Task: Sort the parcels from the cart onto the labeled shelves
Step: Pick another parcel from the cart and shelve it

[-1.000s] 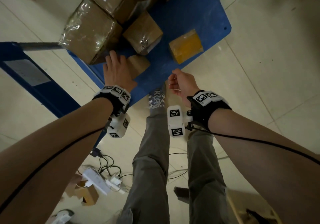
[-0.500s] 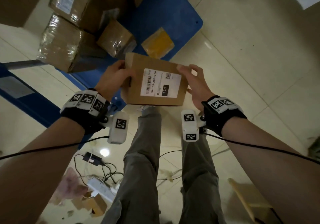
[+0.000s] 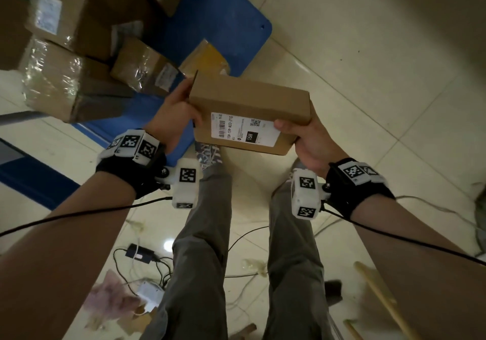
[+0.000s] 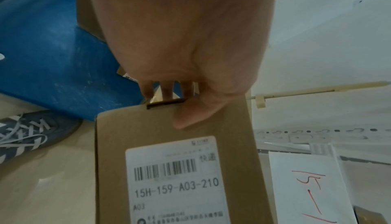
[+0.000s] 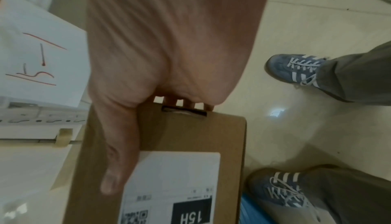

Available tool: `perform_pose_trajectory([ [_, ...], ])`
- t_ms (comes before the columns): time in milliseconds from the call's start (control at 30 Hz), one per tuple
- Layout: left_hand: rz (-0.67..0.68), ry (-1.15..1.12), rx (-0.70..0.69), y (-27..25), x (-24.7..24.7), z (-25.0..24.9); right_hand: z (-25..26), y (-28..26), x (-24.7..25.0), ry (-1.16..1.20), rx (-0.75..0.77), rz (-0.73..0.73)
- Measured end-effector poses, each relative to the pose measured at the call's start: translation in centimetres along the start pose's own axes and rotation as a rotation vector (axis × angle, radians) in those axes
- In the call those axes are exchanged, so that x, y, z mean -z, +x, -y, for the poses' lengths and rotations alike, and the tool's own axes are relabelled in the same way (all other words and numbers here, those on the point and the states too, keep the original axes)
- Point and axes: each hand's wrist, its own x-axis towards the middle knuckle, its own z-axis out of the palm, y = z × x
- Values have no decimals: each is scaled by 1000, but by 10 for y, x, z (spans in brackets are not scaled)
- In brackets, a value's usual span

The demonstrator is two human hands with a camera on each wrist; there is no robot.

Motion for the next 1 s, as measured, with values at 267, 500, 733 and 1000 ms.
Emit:
perform_pose_trajectory([
  [267, 68, 48, 51, -3, -12, -2, 6, -11, 31, 0, -137, -32],
  [500, 251, 82, -37, -9, -38, -34, 11, -24, 57, 133, -307, 48],
  [733, 303, 314, -218, -15, -80, -70, -2, -31, 65, 411, -400, 29],
  [1000, -105, 134, -42, 9, -102, -52, -14, -31, 59, 369, -359, -56],
])
